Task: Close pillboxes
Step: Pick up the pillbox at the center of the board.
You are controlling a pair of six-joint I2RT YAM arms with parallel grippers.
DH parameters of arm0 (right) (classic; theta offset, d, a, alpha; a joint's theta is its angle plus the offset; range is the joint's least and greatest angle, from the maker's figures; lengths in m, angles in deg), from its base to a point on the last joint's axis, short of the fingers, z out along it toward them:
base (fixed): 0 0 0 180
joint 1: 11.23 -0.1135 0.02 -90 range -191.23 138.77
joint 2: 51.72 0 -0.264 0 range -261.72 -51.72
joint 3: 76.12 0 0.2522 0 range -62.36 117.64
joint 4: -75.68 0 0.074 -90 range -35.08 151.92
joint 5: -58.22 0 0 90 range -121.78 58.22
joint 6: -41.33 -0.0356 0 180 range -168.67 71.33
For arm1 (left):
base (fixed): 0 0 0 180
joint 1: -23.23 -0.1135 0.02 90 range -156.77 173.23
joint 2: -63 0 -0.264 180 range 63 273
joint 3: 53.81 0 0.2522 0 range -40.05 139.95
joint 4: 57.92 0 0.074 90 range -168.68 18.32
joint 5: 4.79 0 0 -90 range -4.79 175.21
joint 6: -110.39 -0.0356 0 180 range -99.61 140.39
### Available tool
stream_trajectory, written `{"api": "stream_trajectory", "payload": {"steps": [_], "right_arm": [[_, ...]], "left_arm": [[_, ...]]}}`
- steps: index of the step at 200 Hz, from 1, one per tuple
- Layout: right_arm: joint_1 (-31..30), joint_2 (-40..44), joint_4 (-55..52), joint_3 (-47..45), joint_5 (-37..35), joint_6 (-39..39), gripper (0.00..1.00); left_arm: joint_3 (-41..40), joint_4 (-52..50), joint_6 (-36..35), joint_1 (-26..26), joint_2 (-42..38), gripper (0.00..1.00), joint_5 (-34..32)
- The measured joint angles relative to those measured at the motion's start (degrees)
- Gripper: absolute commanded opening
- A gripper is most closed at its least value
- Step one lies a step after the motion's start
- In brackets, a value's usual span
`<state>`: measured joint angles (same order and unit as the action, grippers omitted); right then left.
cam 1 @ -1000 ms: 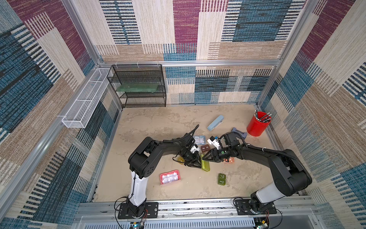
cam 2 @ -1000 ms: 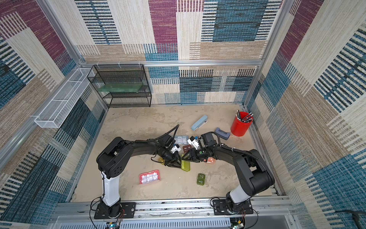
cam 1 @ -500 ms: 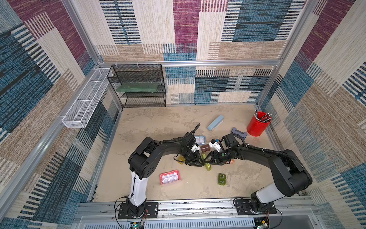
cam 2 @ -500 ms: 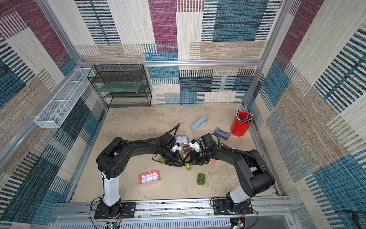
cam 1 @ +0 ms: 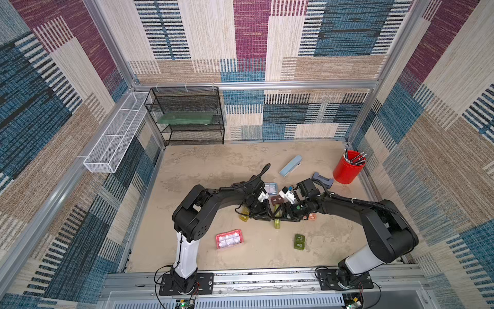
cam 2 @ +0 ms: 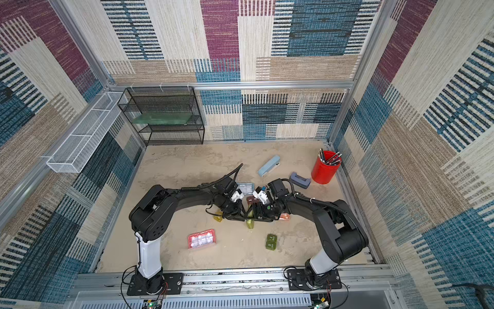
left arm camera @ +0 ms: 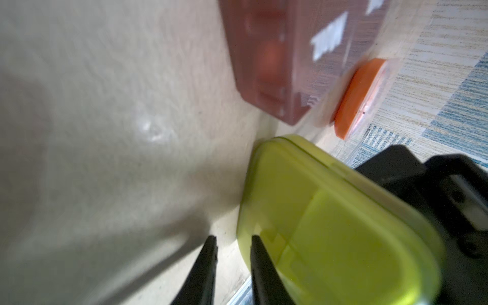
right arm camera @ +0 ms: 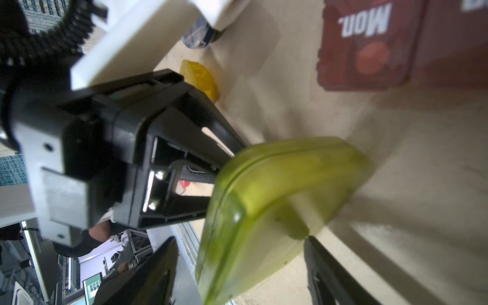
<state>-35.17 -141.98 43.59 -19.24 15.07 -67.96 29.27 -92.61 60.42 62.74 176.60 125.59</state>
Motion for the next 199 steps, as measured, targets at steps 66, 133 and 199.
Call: {"api": "stream_trajectory", "payload": {"steps": [66, 133, 199], "right_arm": [[0.3, 0.9, 0.0, 0.0, -2.0, -0.9, 0.65], [1.0, 1.2, -0.8, -0.2, -4.8, -1.5, 0.48], [2.6, 1.5, -2.8, -0.4, -6.5, -1.4, 0.4]], "left_arm": [[1.3, -2.1, -1.0, 0.0, -2.4, 0.26, -1.1], [0.1, -2.4, -1.3, 0.0, -2.2, 0.26, -1.1], [0.9, -2.2, -1.3, 0.0, -0.5, 0.26, -1.0]]}}
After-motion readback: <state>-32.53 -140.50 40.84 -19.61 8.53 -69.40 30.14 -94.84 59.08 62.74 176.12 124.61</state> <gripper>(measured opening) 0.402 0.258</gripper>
